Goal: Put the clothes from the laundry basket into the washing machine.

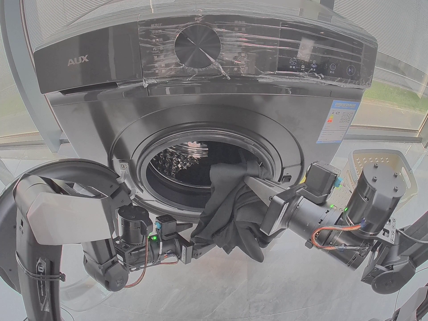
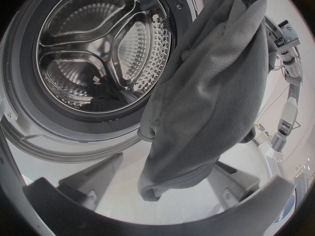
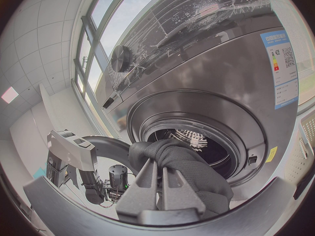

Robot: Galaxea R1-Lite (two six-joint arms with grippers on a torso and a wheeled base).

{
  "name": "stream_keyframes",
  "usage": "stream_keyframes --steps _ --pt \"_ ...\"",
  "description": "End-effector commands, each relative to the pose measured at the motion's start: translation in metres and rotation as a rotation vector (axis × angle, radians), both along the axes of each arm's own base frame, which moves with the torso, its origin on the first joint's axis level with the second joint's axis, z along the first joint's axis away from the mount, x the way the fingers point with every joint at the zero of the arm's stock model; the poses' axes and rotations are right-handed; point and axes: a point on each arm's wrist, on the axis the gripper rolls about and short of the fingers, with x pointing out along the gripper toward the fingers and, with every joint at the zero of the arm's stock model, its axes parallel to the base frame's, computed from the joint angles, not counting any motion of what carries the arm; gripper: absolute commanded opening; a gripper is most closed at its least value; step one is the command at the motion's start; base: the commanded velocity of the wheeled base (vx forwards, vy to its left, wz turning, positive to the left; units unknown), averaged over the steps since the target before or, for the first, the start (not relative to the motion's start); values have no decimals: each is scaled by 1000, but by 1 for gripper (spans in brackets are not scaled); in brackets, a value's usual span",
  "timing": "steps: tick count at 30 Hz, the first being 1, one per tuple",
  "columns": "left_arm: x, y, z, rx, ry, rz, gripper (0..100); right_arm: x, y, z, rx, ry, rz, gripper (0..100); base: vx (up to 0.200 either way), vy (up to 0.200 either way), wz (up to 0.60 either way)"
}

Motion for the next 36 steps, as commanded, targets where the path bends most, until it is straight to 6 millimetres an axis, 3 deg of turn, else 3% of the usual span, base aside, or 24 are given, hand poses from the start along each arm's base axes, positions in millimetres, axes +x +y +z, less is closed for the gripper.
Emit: stream_keyframes --steps 1,11,22,29,36 --pt "-1 0 -8 8 16 -2 0 -1 -1 1 1 -1 1 0 0 0 0" --pt "-14 6 -2 -11 -18 -6 0 3 -5 -2 -9 5 -14 0 0 0 0" --pt "-60 30 70 -89 -124 -7 0 2 -9 -17 -52 44 -14 0 0 0 0" --pt "-88 45 87 -107 -134 -10 0 6 -4 -30 -65 94 -13 0 0 0 0" --pt "-89 36 104 -149 -208 -35 0 12 1 -38 -55 94 -8 0 0 0 0"
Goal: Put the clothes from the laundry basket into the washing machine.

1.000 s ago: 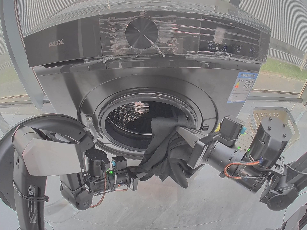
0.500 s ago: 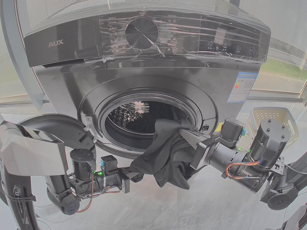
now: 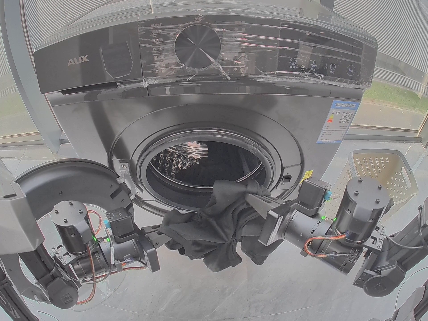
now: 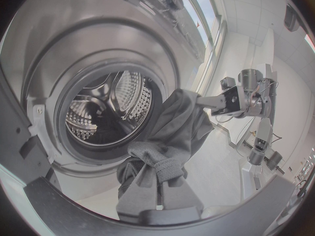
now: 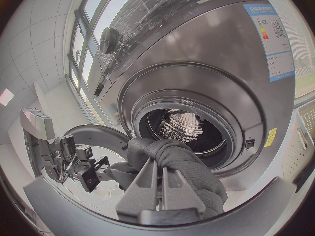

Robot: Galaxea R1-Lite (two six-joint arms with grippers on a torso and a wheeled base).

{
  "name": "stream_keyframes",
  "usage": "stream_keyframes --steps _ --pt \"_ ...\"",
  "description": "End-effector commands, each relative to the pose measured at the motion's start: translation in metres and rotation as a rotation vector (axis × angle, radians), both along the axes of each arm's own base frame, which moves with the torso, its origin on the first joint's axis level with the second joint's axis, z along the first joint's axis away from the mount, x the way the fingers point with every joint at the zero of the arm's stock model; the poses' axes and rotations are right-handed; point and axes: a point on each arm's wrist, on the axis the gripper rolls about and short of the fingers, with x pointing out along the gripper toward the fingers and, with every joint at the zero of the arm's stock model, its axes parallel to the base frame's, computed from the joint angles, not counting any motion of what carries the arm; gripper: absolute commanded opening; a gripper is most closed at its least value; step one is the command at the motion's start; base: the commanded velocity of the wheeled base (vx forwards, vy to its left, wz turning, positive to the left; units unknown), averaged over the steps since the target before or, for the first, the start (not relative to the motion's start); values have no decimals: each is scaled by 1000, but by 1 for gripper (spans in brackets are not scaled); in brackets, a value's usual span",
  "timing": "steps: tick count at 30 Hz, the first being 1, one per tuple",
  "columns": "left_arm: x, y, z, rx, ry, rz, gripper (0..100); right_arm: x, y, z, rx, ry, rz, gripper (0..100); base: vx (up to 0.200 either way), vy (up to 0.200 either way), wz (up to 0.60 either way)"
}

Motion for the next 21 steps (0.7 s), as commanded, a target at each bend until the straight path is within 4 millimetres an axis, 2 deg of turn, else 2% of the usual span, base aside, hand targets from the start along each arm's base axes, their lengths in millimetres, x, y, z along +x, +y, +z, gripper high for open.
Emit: stream_keyframes --steps 1,5,6,7,14,21 --pt "-7 -5 17 -40 -65 -30 0 5 5 -12 -13 15 3 0 0 0 0" --pt "-4 -7 20 -50 -80 -27 0 5 4 -17 -25 26 1 0 0 0 0" --pt "-3 -7 21 -49 -83 -27 0 6 5 -18 -30 30 1 100 0 0 0" --pt "-3 -7 21 -49 -83 -27 0 6 5 -18 -30 30 1 100 0 0 0" --pt "4 -10 27 -67 -113 16 0 -9 -11 -62 -243 170 11 100 0 0 0" --pt "5 -12 29 -73 -124 18 0 -12 -8 -77 -286 202 31 100 0 0 0"
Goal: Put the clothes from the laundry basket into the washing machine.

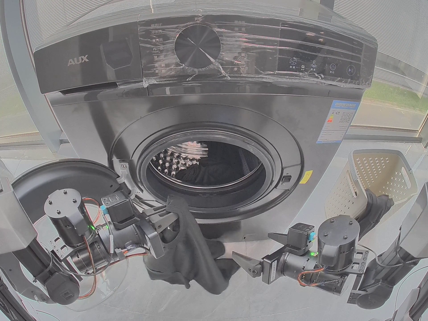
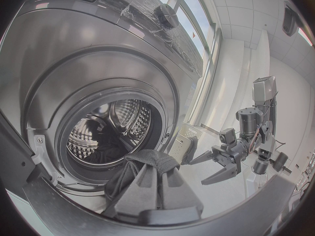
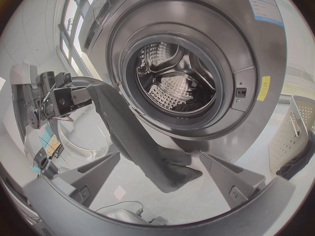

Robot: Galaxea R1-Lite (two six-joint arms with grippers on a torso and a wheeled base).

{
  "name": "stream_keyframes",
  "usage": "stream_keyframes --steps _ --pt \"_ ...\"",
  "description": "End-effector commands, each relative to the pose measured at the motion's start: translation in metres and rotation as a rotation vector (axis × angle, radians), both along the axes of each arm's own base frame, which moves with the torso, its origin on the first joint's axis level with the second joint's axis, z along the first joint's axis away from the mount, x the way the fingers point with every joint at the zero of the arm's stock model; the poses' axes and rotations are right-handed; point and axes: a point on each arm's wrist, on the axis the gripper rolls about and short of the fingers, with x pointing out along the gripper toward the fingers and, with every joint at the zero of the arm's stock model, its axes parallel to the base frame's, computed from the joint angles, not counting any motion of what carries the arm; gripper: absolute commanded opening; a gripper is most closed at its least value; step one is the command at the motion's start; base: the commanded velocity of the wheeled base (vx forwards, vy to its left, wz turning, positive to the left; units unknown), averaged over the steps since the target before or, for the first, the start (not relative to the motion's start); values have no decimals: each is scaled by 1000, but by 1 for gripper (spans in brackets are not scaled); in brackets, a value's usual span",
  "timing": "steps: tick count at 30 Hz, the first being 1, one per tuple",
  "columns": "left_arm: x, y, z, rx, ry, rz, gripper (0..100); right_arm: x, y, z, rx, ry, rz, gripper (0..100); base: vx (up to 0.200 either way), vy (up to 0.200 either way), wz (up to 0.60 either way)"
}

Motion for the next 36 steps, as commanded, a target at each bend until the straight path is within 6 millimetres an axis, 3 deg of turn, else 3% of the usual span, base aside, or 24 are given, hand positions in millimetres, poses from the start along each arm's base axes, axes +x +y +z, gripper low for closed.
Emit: stream_keyframes --steps 1,20,36 --pt "1 -1 2 -7 -12 0 0 0 4 -11 -26 20 12 100 0 0 0" --pt "-2 -2 2 -3 -9 -11 0 21 31 -15 7 -52 46 100 0 0 0" --pt "-3 -6 0 1 -4 -25 0 6 58 -29 18 -59 145 100 0 0 0"
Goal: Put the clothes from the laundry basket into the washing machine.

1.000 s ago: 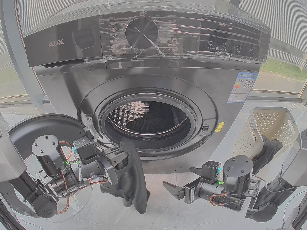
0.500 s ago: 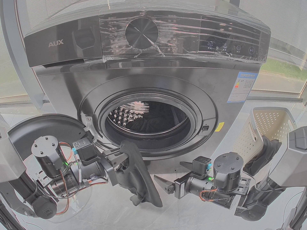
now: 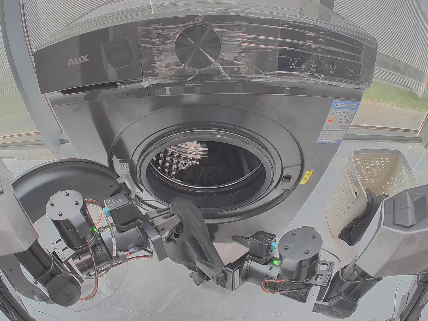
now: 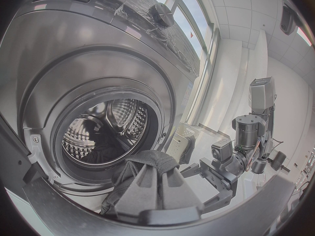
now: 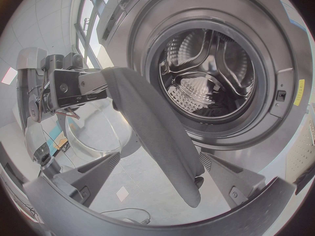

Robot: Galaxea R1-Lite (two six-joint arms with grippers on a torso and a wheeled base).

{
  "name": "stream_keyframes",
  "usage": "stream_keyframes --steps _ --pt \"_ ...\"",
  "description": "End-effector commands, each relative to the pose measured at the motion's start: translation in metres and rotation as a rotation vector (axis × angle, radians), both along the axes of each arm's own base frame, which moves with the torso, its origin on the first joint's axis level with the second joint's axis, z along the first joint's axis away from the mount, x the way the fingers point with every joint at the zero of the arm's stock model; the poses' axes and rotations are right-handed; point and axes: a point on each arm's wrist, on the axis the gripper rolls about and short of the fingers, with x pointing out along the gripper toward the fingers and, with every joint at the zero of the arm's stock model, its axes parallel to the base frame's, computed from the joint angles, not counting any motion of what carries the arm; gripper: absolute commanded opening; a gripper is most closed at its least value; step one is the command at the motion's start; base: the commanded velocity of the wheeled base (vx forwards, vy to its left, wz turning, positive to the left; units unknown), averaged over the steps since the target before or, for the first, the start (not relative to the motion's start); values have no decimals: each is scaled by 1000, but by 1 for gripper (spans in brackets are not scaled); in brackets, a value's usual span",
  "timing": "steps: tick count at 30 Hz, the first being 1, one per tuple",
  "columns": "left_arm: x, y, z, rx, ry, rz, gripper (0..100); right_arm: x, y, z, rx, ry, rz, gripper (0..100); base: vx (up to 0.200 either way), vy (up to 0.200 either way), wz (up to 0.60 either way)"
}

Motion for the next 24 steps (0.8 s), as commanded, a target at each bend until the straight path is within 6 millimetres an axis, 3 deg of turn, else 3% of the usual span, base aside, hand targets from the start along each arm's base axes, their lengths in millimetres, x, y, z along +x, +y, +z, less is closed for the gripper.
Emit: stream_keyframes --steps 1,7,13,24 --pt "0 -1 0 -1 0 -3 0 -3 6 -9 -14 11 18 100 0 0 0" --pt "-2 -1 -2 4 5 -10 0 12 18 -15 4 -24 7 100 0 0 0" --pt "-3 -1 -2 5 4 -11 0 36 4 -10 1 -64 -63 100 0 0 0" --pt "-6 -3 -1 6 3 -23 0 40 16 -16 18 -78 -47 100 0 0 0"
